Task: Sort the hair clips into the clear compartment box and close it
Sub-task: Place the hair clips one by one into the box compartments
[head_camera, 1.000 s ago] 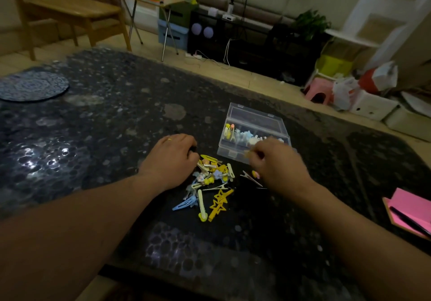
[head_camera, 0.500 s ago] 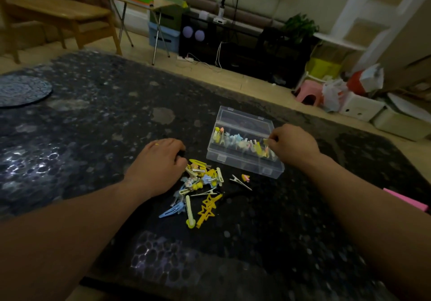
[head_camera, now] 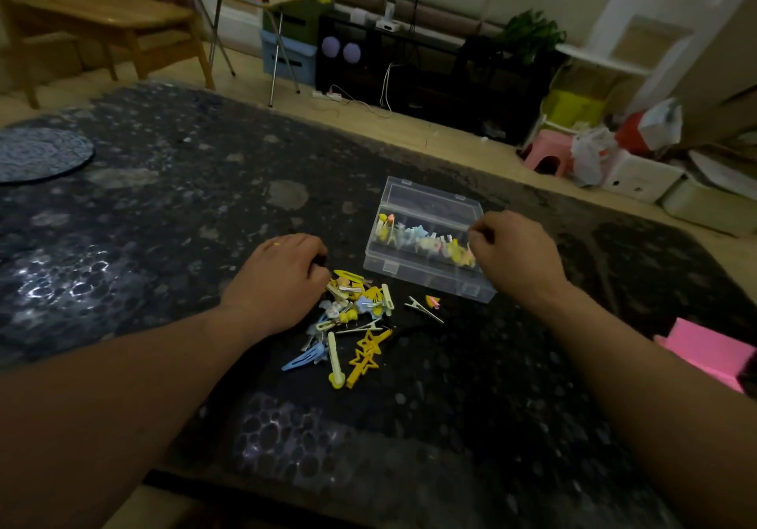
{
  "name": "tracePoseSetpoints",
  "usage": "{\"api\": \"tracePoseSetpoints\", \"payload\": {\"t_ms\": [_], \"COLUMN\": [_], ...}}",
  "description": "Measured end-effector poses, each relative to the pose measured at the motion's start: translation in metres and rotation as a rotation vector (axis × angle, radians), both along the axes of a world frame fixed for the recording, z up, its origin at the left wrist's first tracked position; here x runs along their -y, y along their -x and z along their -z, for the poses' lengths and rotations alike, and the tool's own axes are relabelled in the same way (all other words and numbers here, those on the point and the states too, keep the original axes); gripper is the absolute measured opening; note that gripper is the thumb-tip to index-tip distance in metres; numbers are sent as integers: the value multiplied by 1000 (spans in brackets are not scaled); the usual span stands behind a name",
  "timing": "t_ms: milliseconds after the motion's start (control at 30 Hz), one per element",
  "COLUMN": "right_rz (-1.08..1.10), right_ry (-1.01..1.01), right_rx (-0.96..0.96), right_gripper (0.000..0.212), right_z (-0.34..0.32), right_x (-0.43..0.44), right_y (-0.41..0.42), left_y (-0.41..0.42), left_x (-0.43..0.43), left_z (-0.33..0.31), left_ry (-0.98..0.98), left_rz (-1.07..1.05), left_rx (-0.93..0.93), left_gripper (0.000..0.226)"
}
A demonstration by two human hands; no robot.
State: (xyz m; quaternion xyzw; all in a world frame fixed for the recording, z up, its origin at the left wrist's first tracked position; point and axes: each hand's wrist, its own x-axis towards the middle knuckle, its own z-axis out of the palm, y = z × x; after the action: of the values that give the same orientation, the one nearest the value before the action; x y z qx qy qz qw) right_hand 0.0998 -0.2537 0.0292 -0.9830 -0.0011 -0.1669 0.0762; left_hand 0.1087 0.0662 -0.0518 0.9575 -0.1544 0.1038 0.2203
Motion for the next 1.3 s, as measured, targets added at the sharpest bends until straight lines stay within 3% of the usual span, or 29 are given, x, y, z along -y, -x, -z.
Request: {"api": "tracePoseSetpoints", "payload": {"t_ms": [100, 267, 367, 667, 867, 1100, 1300], "right_rz": [-121, -217, -222, -234, 19, 143, 191], "right_ry": [-55, 69, 113, -43, -263, -40, -10], "right_rx": [-33, -219, -237, -257, -18, -204, -193], "right_gripper": [9, 17, 18, 5, 8, 10, 19], "right_z": [2, 26, 36, 30, -3, 10, 16], "right_x": [-15, -27, -30, -32, -7, 21, 23], "right_y": [31, 52, 52, 59, 6, -60, -61], "left_y": [0, 0, 1, 1, -1, -1, -1], "left_x": [0, 0, -1, -1, 0, -2, 0], "left_z": [0, -2, -2, 0, 2, 2, 3], "left_ry": [-9, -14, -13, -3, -7, -2, 4], "left_rz": [2, 2, 2, 5, 6, -1, 4], "left_rx": [-4, -11, -11, -8, -7, -12, 12], "left_gripper": [34, 41, 39, 40, 37, 40, 31]}}
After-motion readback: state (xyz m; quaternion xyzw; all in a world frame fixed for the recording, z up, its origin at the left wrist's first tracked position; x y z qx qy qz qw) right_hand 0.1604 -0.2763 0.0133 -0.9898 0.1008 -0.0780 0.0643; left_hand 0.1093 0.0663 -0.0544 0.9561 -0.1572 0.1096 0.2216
